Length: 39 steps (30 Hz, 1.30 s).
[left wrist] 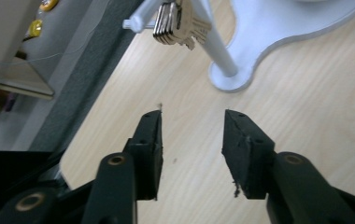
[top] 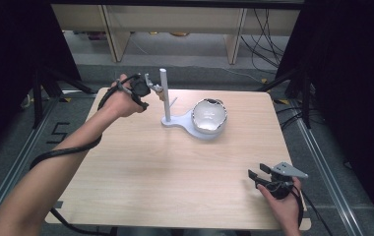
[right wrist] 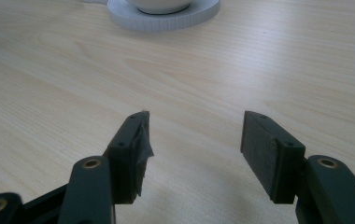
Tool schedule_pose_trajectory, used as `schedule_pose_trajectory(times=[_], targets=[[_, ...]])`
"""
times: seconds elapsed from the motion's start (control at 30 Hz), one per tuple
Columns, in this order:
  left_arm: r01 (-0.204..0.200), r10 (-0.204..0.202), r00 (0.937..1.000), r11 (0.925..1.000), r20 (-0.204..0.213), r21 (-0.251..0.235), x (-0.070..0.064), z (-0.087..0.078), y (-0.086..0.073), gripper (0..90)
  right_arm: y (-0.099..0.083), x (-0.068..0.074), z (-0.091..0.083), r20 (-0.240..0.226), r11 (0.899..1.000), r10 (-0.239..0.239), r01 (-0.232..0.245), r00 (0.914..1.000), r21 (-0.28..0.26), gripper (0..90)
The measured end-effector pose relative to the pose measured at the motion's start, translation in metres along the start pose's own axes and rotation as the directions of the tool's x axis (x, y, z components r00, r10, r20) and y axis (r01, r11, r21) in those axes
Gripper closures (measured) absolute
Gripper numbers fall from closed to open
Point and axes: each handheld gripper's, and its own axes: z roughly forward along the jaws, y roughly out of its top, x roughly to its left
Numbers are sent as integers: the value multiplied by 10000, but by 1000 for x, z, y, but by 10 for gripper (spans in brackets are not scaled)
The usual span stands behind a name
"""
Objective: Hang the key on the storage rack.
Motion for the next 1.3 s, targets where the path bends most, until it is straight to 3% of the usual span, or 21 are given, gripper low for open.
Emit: schedule_pose_trajectory(times=[0.2,0.27,0.57,0.6,0.7,0.73,0.83,0.9,0.93,1.0,1.03,1.1,1.13,1.2,1.27,1.3], targets=[[571,-548,9979,9959,354,-696,-10,-6,-19,478,0,1,-1,-48,9998,183,-183,9998,50,432],[850,-799,9954,9909,520,-1047,-15,-7,-26,462,0,1,-1,-43,9997,235,-235,9997,120,432],[1195,-1070,9909,9786,817,-1673,-35,-7,-54,405,0,1,-2,-14,9996,272,-272,9996,94,432],[1431,-1287,9877,9729,892,-1814,-41,-6,-63,398,0,3,-2,-23,9983,553,-552,9985,187,432],[1610,-1464,9853,9678,877,-1935,-44,-6,-73,381,-1,3,-2,-25,9986,514,-514,9987,79,432],[1906,-1745,9803,9588,929,-2105,-48,-5,-83,373,0,3,-2,-25,9986,507,-507,9987,146,432],[1932,-1785,9802,9572,858,-2155,-50,-6,-92,361,0,2,-2,-8,9991,418,-418,9991,112,432],[1935,-1806,9807,9528,756,-2340,-53,-5,-103,356,0,5,-3,30,9979,624,-624,9980,193,432],[2202,-2070,9751,9453,794,-2405,-58,-5,-112,349,0,4,-2,29,9987,499,-499,9988,96,432],[2290,-2169,9733,9386,750,-2579,-64,-3,-122,343,0,4,-2,32,9986,510,-511,9987,104,432],[2251,-2138,9742,9413,719,-2515,-66,-3,-128,340,-1,4,-2,40,9987,500,-500,9987,92,432],[2458,-2326,9692,9312,803,-2693,-72,0,-140,333,0,4,-2,34,9986,511,-512,9987,100,432],[2356,-2245,9719,9305,714,-2804,-74,1,-146,333,0,4,-2,28,9986,519,-519,9986,105,432],[2727,-2606,9621,9117,805,-3073,-79,5,-160,332,0,5,-3,31,9982,575,-576,9983,178,432],[3002,-2894,9537,8980,822,-3216,-85,9,-174,333,0,4,-2,7,9987,501,-501,9987,70,432],[3080,-2984,9511,8955,802,-3213,-88,11,-180,332,-1,4,-2,19,9990,442,-442,9990,51,433]])
